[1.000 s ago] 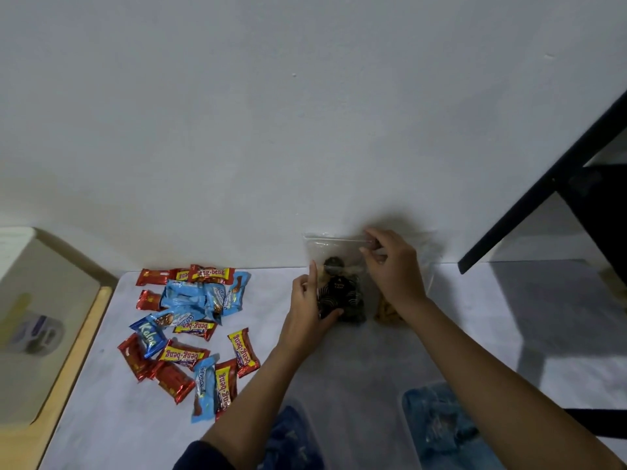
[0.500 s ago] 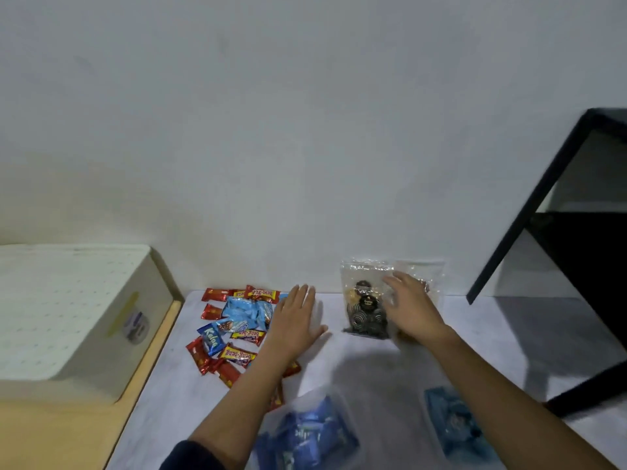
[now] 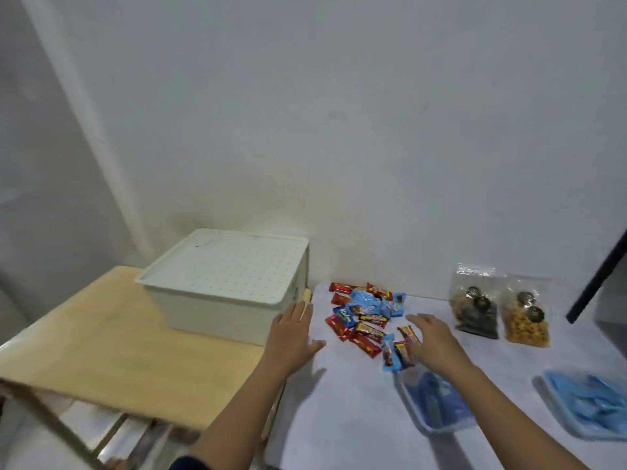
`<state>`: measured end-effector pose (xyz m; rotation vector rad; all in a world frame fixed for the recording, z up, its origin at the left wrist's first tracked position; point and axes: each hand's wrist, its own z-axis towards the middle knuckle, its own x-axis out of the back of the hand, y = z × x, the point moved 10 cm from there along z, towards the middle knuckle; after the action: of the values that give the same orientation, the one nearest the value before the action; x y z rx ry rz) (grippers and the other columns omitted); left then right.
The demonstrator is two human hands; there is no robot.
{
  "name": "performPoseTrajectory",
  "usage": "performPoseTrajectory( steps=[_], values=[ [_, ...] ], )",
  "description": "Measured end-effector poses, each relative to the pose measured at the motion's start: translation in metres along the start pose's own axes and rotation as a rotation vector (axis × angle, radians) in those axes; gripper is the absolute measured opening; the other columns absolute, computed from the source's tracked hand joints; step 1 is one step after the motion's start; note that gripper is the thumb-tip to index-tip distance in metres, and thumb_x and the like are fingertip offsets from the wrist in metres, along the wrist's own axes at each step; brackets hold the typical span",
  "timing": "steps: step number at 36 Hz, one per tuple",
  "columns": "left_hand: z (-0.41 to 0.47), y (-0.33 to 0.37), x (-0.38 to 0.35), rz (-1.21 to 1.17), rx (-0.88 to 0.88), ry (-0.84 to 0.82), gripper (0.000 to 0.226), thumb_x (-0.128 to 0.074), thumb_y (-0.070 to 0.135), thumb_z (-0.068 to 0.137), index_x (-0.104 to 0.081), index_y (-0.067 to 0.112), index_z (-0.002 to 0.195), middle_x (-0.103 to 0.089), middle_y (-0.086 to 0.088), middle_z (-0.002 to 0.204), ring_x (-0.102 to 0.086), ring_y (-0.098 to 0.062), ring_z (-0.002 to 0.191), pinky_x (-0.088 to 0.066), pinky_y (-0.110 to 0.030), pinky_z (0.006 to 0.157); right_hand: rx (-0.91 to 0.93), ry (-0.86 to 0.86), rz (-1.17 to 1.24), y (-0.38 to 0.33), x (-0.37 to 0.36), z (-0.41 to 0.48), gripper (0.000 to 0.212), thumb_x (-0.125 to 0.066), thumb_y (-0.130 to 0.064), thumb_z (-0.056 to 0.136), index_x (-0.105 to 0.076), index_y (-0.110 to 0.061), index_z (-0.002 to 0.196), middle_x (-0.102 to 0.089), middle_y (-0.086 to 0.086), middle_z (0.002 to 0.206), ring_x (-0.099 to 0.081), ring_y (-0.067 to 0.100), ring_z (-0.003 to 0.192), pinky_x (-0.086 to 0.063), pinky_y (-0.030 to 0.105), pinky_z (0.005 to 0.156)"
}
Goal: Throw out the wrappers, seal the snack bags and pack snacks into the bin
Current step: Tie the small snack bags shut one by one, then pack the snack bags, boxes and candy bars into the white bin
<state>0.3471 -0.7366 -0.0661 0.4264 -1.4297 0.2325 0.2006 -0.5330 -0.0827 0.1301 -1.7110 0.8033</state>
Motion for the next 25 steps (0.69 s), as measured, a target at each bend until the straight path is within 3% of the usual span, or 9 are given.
performPoseTrajectory(
  steps=[5, 13, 19, 25],
  values=[
    [-0.04, -0.086, 0.018, -0.048, 0.094, 0.003, 0.077, -0.041, 0.056, 0.09, -0.01, 0.015, 0.148, -0.011, -0.003, 0.157, -0.007, -0.019, 0.145, -0.015, -0.037, 0.115, 0.083, 0.019, 0.016, -0.078, -0.03, -0.008, 0.052, -0.056, -0.031, 0.09, -0.042, -0.018, 0.138, -0.041, 0.008, 0.145, -0.035, 0.025, 0.134, -0.032, 0.035, 0.108],
    [-0.056, -0.208, 0.051, -0.167, 0.166, 0.107, 0.074, -0.046, 0.055, 0.088, -0.021, 0.016, 0.146, -0.018, -0.002, 0.155, -0.013, -0.018, 0.144, -0.019, -0.038, 0.115, 0.154, 0.002, 0.126, -0.186, -0.075, 0.023, 0.055, -0.048, -0.04, 0.093, -0.035, -0.017, 0.141, -0.038, 0.009, 0.146, -0.037, 0.026, 0.133, -0.033, 0.041, 0.11],
    [-0.018, -0.291, 0.069, -0.254, 0.209, 0.158, 0.077, -0.049, 0.055, 0.087, -0.018, 0.017, 0.147, -0.017, -0.001, 0.156, -0.011, -0.016, 0.144, -0.017, -0.037, 0.115, 0.146, 0.036, 0.203, -0.245, -0.098, 0.072, 0.06, -0.05, -0.037, 0.093, -0.027, -0.015, 0.145, -0.027, 0.013, 0.152, -0.022, 0.028, 0.14, -0.023, 0.04, 0.113],
    [0.044, -0.364, 0.07, -0.331, 0.264, 0.099, 0.08, -0.052, 0.055, 0.086, -0.019, 0.014, 0.147, -0.017, -0.003, 0.156, -0.014, -0.018, 0.144, -0.017, -0.036, 0.115, -0.002, 0.061, 0.238, -0.264, -0.106, 0.122, 0.068, -0.049, -0.043, 0.092, -0.019, -0.018, 0.147, -0.014, 0.011, 0.156, -0.009, 0.027, 0.144, -0.015, 0.042, 0.116]
  ],
)
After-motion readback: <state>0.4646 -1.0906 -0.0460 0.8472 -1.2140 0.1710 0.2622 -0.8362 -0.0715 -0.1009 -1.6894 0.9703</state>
